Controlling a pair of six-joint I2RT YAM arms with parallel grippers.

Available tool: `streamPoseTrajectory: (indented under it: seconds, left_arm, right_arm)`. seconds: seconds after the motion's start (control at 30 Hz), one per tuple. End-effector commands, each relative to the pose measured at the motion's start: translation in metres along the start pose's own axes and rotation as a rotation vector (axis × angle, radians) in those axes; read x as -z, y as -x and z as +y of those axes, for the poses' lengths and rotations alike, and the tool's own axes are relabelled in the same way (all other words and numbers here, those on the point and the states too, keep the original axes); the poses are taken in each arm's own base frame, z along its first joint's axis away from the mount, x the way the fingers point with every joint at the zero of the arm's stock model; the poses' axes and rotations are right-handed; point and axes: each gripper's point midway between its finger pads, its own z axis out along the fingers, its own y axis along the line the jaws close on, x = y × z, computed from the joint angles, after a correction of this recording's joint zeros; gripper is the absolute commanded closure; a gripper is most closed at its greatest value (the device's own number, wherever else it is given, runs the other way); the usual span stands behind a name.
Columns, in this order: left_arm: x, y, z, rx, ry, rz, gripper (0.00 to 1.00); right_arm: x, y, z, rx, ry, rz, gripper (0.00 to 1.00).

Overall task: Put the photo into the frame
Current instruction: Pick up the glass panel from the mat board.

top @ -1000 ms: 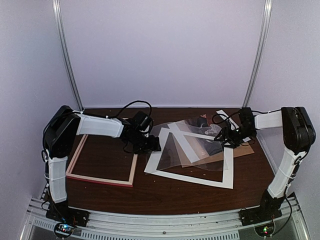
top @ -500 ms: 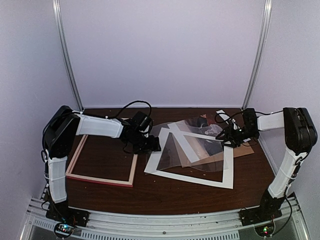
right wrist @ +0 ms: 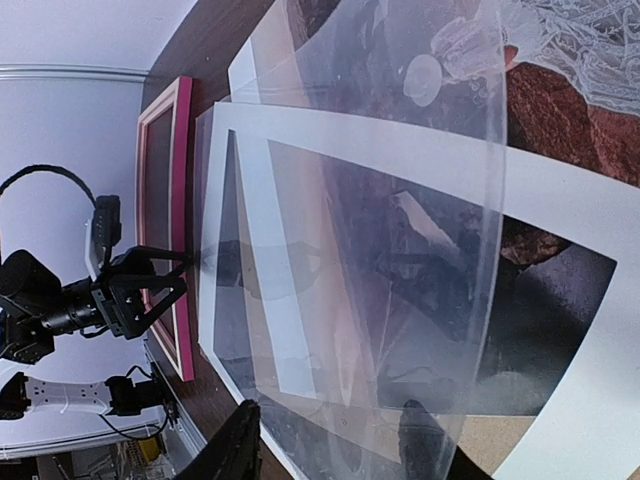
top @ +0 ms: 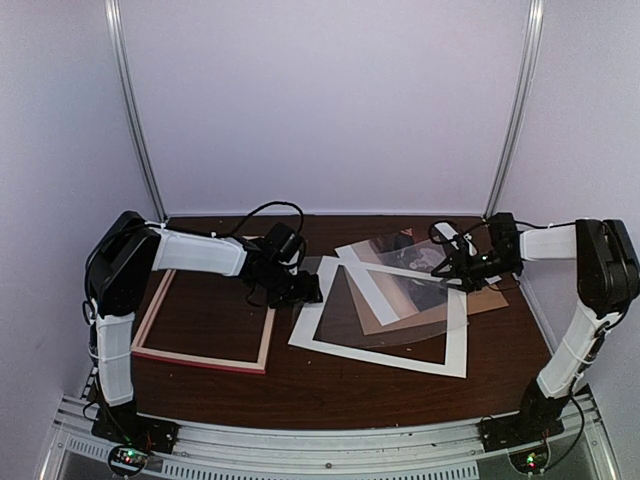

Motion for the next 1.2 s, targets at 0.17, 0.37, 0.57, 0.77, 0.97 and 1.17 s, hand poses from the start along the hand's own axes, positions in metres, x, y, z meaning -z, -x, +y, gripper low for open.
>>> streamPoseTrajectory:
  seconds: [0.17,0.37,0.57,0.77,0.97,1.17]
  left_arm:
    - [-0.008,-0.021,0.007,-0.011,0.008,0.061,0.18]
    - [-0.006,-0.019,0.006,-0.019,0.011,0.053,0.18]
    - [0.01,-0.006,-0.006,-0.096,-0.023,0.001,0.17]
    - [0.059,0.025,-0.03,-0.307,-0.059,-0.141,0.16]
    - [0.127,0.052,-0.064,-0.517,-0.112,-0.284,0.16]
    - [0.186,0.059,-0.098,-0.75,-0.187,-0.343,0.16]
  right_arm:
    - [0.009,-0.012,0.009,0.041,0.001,0.028,0.59]
    - [0.01,-0.007,0.01,0.044,-0.014,0.026,0.75]
    - [0.024,-0.003,0.018,0.08,-0.062,0.014,0.92]
    - [0.055,0.0,0.051,0.177,-0.076,-0.007,1.0]
    - [0.08,-0.005,0.112,0.313,0.059,-0.057,1.0]
    - [0.097,-0.03,0.177,0.48,0.168,-0.029,1.0]
